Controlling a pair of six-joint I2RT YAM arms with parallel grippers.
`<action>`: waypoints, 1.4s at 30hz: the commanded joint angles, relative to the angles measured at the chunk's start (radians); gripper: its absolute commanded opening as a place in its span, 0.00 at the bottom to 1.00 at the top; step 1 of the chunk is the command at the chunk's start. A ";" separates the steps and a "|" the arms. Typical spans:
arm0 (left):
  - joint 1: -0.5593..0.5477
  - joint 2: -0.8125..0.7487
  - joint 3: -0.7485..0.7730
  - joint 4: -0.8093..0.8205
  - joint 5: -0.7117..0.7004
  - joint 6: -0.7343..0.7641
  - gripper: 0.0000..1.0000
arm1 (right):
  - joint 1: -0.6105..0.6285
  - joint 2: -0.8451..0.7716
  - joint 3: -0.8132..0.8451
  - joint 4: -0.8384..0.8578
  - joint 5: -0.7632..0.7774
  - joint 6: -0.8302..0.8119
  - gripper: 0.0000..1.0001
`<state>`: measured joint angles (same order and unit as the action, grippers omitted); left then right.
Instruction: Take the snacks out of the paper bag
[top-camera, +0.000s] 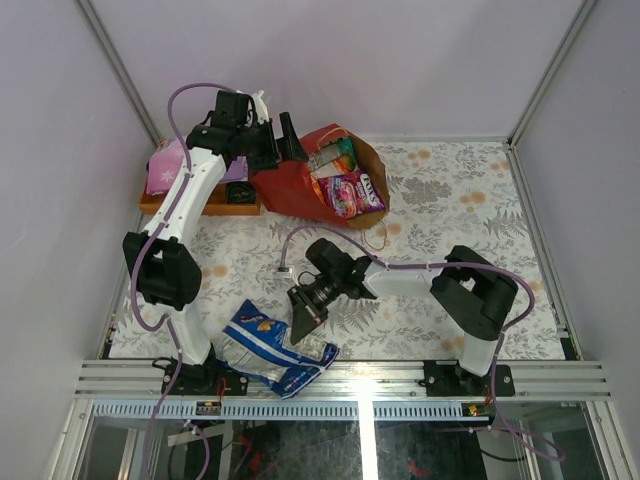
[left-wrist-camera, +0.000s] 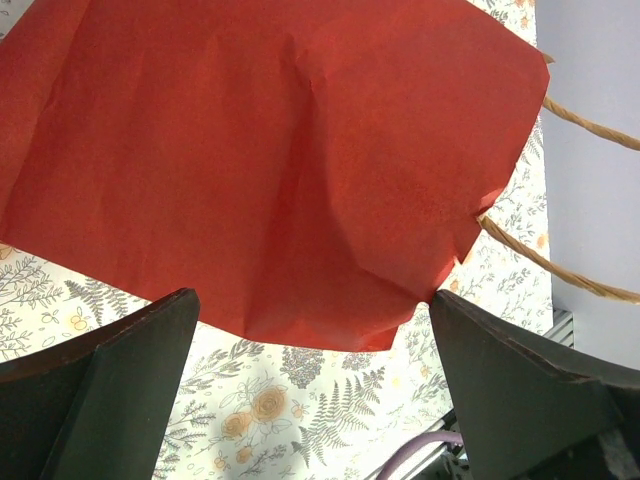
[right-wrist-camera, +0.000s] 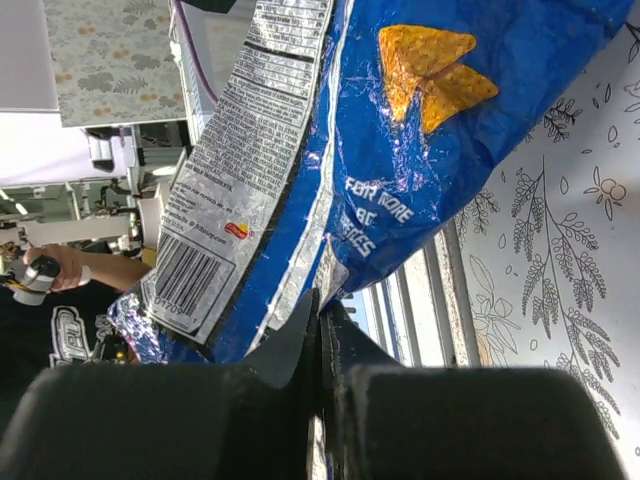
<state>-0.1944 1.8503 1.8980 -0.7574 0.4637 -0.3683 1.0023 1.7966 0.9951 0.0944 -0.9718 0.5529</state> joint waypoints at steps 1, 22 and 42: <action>0.007 -0.015 -0.012 0.041 -0.004 0.007 1.00 | -0.019 0.032 0.072 0.018 -0.019 0.005 0.00; 0.008 0.017 0.024 0.044 -0.024 -0.001 1.00 | -0.183 -0.287 0.110 -0.105 0.982 -0.327 0.93; 0.008 0.019 0.002 0.066 -0.018 -0.011 1.00 | 0.122 0.174 0.259 -0.040 1.087 -0.395 0.71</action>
<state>-0.1944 1.8645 1.8996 -0.7555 0.4515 -0.3775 1.1145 1.9293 1.2228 0.0208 0.1471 0.1631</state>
